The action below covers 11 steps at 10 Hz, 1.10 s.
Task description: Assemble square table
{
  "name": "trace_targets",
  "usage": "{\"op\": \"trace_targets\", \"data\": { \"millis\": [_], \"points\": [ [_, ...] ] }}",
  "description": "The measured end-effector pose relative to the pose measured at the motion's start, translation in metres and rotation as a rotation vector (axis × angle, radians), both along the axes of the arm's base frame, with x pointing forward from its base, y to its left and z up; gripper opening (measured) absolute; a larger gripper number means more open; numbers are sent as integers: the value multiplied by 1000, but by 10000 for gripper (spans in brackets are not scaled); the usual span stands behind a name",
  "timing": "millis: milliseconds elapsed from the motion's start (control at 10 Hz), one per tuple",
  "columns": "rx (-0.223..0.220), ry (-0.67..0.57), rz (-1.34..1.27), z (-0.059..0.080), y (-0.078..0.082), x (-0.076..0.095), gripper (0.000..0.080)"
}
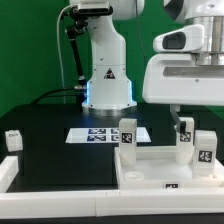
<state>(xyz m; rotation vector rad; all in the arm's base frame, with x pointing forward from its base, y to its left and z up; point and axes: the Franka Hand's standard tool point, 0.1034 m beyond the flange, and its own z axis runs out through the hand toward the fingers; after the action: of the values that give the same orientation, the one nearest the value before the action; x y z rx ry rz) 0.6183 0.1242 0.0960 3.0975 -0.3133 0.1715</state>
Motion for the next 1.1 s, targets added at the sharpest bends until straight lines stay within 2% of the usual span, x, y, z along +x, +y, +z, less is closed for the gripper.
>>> {"op": "trace_targets", "data": {
  "millis": [200,400,600,700,800,1100],
  "points": [
    [-2,2,-18,-10,6,-3,649],
    [-2,3,-44,-12,7,-4,649],
    [4,2,-97,-12,6,-4,385],
    [11,-1,-165,-12,5,-4,385],
    [17,-4,-242,-12,3,-4,295],
    [41,-11,-467,-13,2,-4,295]
  ]
}}
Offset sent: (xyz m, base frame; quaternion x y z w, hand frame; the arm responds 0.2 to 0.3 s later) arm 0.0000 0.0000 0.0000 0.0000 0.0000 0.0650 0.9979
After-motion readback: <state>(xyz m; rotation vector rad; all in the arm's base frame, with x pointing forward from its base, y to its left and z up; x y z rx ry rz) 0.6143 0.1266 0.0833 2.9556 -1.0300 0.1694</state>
